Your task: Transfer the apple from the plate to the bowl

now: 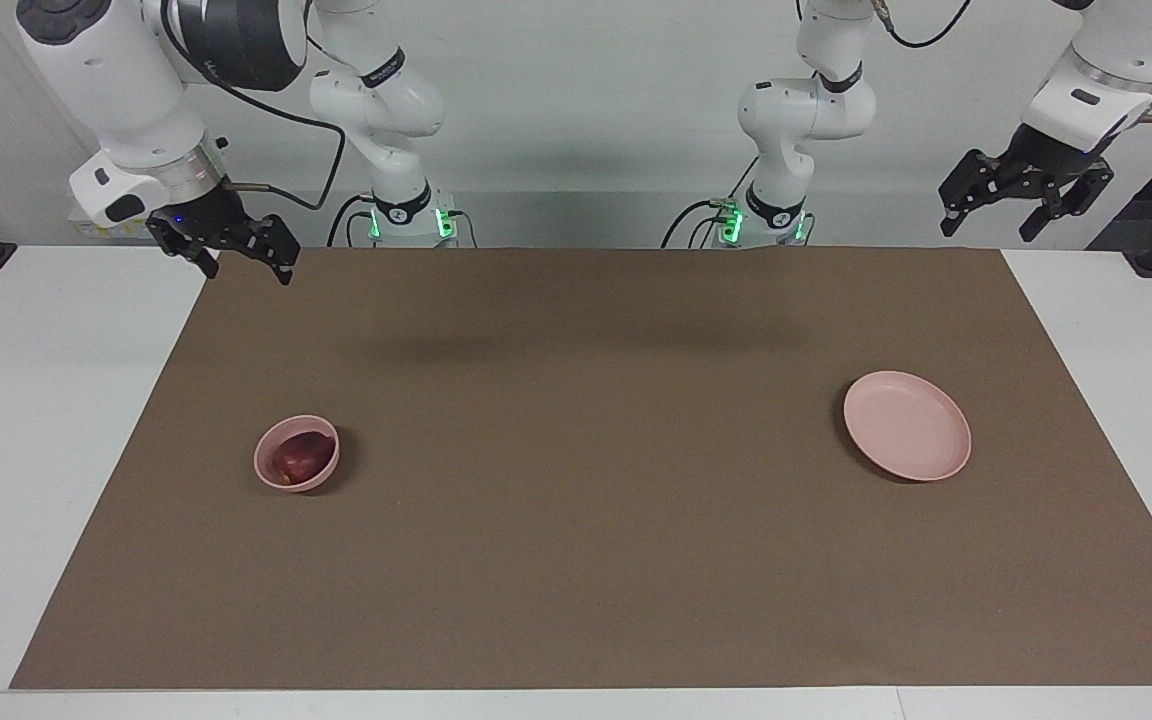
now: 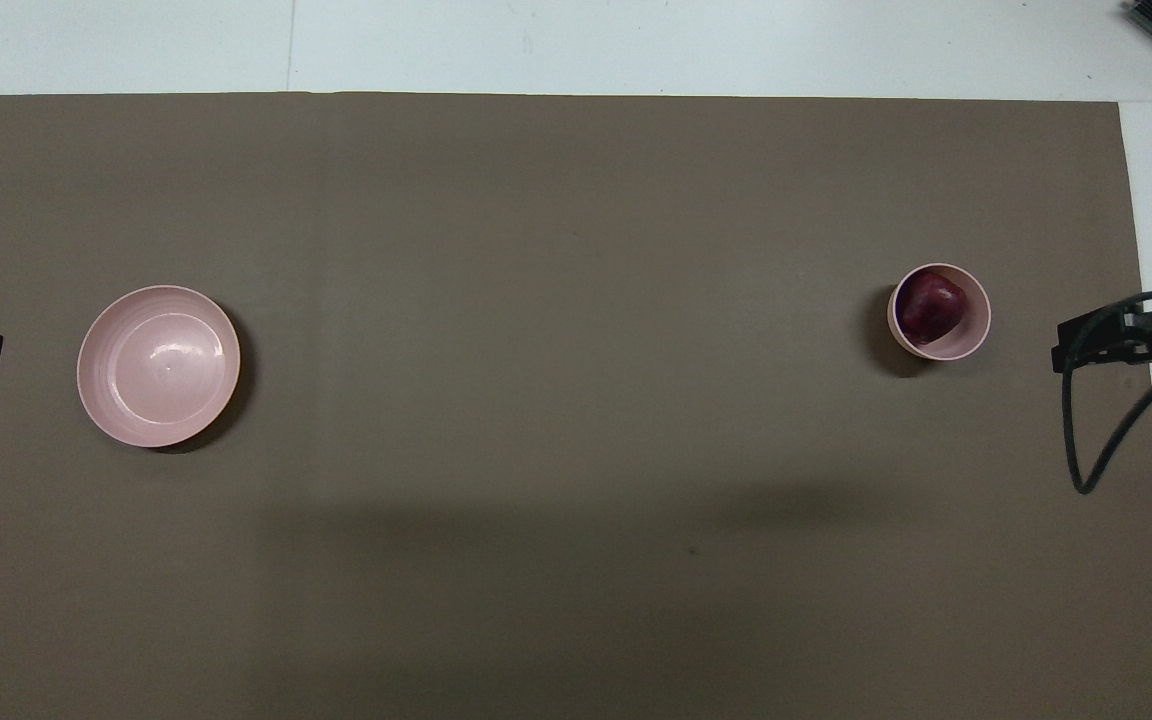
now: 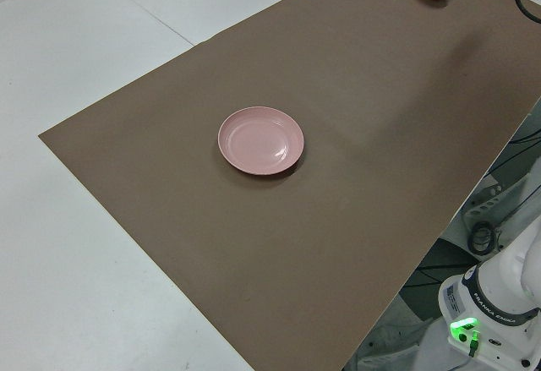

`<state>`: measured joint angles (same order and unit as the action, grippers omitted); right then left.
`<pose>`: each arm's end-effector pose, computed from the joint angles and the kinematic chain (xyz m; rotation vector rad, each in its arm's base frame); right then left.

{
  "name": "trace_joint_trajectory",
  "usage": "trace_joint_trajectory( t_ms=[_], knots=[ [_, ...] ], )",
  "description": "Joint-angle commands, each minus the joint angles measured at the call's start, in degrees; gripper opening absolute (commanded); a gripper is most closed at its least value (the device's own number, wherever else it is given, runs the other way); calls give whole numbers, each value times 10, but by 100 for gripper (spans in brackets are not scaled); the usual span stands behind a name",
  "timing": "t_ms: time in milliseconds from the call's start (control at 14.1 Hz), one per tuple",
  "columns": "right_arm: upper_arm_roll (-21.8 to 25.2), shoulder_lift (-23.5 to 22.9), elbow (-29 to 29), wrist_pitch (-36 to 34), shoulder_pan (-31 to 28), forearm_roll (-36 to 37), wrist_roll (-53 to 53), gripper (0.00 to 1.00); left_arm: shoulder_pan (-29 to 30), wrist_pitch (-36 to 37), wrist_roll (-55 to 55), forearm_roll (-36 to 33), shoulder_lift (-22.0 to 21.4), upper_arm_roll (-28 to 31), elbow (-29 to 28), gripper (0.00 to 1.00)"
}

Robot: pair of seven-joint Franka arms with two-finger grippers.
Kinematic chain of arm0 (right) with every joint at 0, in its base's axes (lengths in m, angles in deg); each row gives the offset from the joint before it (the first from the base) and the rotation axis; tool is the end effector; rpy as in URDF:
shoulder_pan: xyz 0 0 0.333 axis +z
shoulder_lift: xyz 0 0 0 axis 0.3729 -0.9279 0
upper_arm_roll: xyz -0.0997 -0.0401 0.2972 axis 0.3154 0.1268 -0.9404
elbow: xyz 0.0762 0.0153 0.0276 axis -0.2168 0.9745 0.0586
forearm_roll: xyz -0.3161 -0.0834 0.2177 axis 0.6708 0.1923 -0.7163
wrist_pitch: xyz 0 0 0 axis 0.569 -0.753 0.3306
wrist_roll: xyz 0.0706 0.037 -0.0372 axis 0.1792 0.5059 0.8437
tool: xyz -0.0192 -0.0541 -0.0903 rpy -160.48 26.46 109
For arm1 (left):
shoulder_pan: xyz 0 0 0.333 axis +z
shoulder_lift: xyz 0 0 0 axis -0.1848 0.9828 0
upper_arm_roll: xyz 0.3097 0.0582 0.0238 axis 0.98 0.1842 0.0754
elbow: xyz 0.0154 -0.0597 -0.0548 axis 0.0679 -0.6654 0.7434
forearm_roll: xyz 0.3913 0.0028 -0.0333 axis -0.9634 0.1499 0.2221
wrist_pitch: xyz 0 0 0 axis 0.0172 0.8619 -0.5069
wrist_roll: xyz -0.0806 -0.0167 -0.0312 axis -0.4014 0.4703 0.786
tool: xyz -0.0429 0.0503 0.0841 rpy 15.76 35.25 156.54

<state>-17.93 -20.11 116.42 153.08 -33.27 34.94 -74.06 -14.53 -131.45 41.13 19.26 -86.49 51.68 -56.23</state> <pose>0.5451 -0.0360 0.6011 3.1028 -0.1510 -0.1703 0.5318 -0.0053 0.6819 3.1176 -0.2079 -0.0163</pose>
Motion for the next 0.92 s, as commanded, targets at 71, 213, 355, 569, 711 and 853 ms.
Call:
trace_joint_trajectory(
  t_ms=[71,213,355,569,711,853],
  knots=[
    [-13,7,-6,-6,-6,-5,-8,100,2,3,-3,-9,-8,-1,-6,100],
    [-12,6,-6,-1,-6,-6,-7,100,2,2,-3,-9,-7,-2,-6,100],
    [-12,7,-6,11,-6,-9,-10,100,1,2,-4,-9,-8,-2,-6,100],
    [-12,9,-2,10,-7,-8,-9,100,2,1,-4,-9,-7,-1,-6,100],
    [-12,11,-1,10,-6,-8,-9,100,2,1,-4,-9,-7,-2,-6,100],
    [-13,13,2,10,-6,-7,-7,100,2,2,-3,-9,-7,-1,-6,100]
  ],
)
